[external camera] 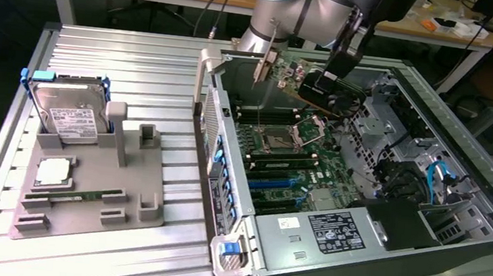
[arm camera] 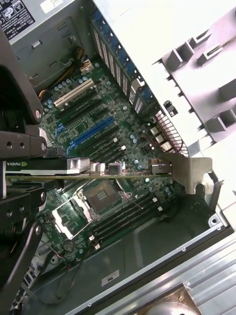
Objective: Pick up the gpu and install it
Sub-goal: 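Insert the gpu into the slot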
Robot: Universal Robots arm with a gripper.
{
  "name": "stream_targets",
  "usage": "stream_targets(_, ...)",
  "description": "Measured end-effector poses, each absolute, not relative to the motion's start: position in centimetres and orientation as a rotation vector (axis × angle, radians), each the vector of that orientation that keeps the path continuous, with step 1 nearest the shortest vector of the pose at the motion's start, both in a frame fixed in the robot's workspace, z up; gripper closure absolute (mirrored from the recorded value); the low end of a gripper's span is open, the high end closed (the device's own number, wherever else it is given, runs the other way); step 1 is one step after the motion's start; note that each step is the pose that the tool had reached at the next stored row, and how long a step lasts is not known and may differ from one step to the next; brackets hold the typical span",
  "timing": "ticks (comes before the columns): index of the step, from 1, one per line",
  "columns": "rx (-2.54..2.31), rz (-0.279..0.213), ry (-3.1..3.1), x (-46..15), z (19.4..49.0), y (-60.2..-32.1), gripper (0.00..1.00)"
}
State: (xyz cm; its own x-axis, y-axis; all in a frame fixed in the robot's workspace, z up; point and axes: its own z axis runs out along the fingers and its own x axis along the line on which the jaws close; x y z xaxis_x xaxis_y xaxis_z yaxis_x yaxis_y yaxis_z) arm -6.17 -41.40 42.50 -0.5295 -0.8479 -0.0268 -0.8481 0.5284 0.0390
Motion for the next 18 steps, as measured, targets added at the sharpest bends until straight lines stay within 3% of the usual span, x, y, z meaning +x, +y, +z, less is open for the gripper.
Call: stream_targets(18,-1.649,0.074,2.67,-6.16,42.47,-41.25,0.73)
